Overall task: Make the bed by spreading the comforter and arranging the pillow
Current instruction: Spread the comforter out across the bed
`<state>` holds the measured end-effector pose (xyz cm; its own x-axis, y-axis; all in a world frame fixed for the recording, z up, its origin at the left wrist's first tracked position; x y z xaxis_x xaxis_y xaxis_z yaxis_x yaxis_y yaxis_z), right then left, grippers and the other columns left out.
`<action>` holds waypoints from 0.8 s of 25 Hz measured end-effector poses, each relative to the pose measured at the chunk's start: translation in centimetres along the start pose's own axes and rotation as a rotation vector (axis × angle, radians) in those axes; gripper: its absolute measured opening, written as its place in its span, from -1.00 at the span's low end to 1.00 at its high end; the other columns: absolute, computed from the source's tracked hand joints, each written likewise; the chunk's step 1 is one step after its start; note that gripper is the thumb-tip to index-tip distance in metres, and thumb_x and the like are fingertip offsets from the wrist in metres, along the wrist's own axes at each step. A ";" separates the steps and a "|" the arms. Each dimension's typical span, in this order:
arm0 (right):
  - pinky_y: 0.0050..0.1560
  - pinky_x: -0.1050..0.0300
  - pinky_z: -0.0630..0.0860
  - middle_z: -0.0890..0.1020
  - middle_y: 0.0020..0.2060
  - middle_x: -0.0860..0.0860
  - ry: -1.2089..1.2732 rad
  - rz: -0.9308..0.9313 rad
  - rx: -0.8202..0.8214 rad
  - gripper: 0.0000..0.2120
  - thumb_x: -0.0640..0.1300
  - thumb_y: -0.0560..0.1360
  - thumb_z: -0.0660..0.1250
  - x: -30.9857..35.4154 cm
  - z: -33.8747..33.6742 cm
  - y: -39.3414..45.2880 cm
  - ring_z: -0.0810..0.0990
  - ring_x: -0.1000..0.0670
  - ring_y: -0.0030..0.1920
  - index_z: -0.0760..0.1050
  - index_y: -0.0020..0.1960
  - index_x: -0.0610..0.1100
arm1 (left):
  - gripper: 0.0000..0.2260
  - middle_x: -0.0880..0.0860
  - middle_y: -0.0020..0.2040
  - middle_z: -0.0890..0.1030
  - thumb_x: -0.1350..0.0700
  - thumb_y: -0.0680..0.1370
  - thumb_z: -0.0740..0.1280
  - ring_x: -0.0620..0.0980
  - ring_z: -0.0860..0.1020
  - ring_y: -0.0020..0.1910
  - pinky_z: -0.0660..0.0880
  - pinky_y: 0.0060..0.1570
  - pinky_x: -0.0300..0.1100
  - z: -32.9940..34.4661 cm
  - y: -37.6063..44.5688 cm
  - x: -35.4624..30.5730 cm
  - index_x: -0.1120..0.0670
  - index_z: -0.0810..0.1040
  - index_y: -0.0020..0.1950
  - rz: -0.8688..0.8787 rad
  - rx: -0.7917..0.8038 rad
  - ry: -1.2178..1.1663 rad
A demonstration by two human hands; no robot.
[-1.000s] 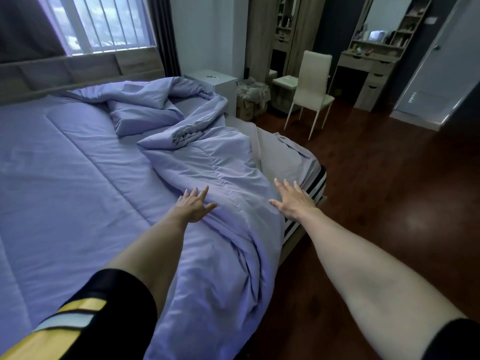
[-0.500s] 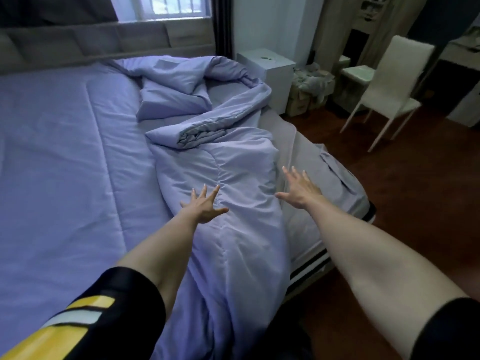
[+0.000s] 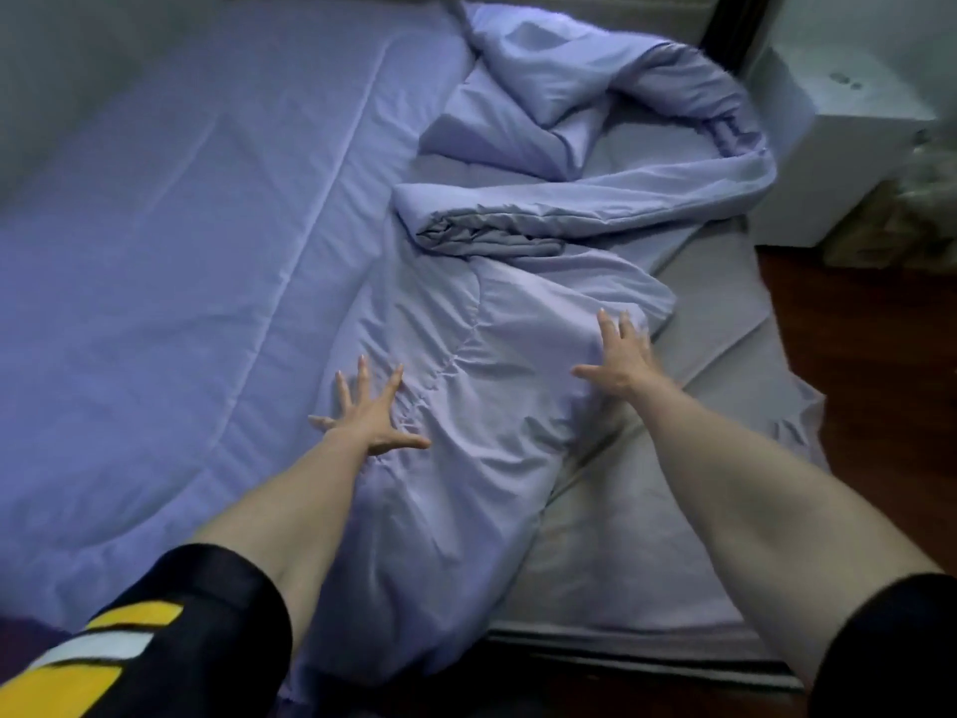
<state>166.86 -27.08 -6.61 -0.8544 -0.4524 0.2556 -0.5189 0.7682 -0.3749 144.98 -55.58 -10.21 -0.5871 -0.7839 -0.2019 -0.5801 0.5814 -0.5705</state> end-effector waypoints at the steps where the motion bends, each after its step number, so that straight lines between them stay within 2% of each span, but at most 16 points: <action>1: 0.48 -0.27 0.05 -0.21 0.56 -0.03 0.005 -0.010 0.011 -0.01 0.22 0.40 0.42 -0.1 0.3 1.4 -0.18 -0.27 0.54 -0.18 0.56 0.10 | 0.12 -0.08 0.47 -0.52 -0.40 0.20 0.46 0.20 -0.40 0.50 0.01 0.22 0.58 0.0 0.2 0.0 -0.36 -0.29 0.47 -0.049 -0.024 -0.015; 5: 0.41 -0.40 0.07 -0.32 0.54 0.05 0.026 -0.023 0.105 0.10 0.25 0.31 0.48 -0.1 2.1 5.5 -0.23 -0.32 0.52 -0.24 0.54 0.20 | 0.19 -0.05 0.47 -0.52 -0.32 0.19 0.52 0.29 -0.29 0.52 0.11 0.26 0.52 0.5 1.9 1.0 -0.30 -0.33 0.49 -0.230 -0.132 -0.146; 8: 0.39 -0.36 0.15 -0.29 0.54 0.00 0.022 -0.026 0.152 0.13 0.22 0.29 0.51 0.2 3.5 7.9 -0.06 -0.33 0.52 -0.24 0.54 0.19 | 0.19 0.04 0.48 -0.51 -0.24 0.24 0.55 0.37 0.00 0.51 0.18 0.36 0.34 1.1 3.1 2.0 -0.28 -0.35 0.49 -0.303 -0.172 -0.175; 10: 0.38 -0.27 0.26 -0.07 0.56 -0.09 -0.012 -0.037 0.175 -0.01 0.17 0.36 0.46 0.7 4.7 8.9 0.15 -0.32 0.47 -0.14 0.55 0.14 | 0.14 0.10 0.51 -0.44 -0.15 0.32 0.54 0.36 0.12 0.49 0.21 0.41 0.23 1.6 3.8 2.3 -0.25 -0.35 0.50 -0.324 -0.147 -0.181; 12: 0.28 -0.15 0.39 0.28 0.44 -0.19 -0.040 -0.074 0.126 -0.36 0.05 0.48 0.31 1.4 5.2 9.1 0.35 -0.30 0.36 0.15 0.49 0.05 | 0.04 0.15 0.56 -0.30 -0.02 0.42 0.49 0.32 0.14 0.50 0.21 0.44 0.16 1.7 4.3 2.2 -0.23 -0.31 0.52 -0.323 -0.122 -0.175; 14: 0.13 -0.05 0.44 0.51 0.25 -0.21 -0.073 -0.096 0.031 -0.66 -0.10 0.54 0.16 2.2 4.7 8.2 0.48 -0.27 0.24 0.42 0.31 -0.03 | -0.07 0.16 0.58 -0.18 0.15 0.50 0.38 0.27 0.17 0.50 0.24 0.43 0.11 1.4 4.5 2.0 -0.20 -0.28 0.54 -0.289 -0.137 -0.129; 16: 0.08 -0.03 0.44 0.56 0.19 -0.20 -0.128 -0.100 -0.034 -0.69 -0.18 0.55 0.12 2.6 4.1 6.8 0.51 -0.25 0.21 0.51 0.22 -0.07 | -0.15 0.14 0.59 -0.13 0.25 0.52 0.25 0.24 0.21 0.49 0.27 0.41 0.08 1.3 4.1 1.9 -0.18 -0.27 0.55 -0.256 -0.137 -0.090; 20: 0.14 -0.07 0.43 0.54 0.22 -0.19 -0.194 -0.104 -0.148 -0.65 -0.16 0.58 0.08 2.1 1.9 2.6 0.46 -0.23 0.26 0.47 0.30 0.00 | -0.20 0.08 0.59 -0.06 0.25 0.54 0.19 0.22 0.23 0.48 0.27 0.42 0.08 1.0 1.8 0.6 -0.15 -0.26 0.55 -0.161 -0.148 -0.048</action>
<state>163.64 -26.89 -8.75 -0.7931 -0.5999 0.1053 -0.6070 0.7645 -0.2171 144.13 -55.20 -12.16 -0.4547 -0.8767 -0.1572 -0.7431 0.4707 -0.4757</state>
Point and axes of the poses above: each hand's wrist, its own y-axis towards the middle knuckle, its own z-axis out of the palm, x = y × z, the point moved 6 cm from there along y, towards the middle knuckle
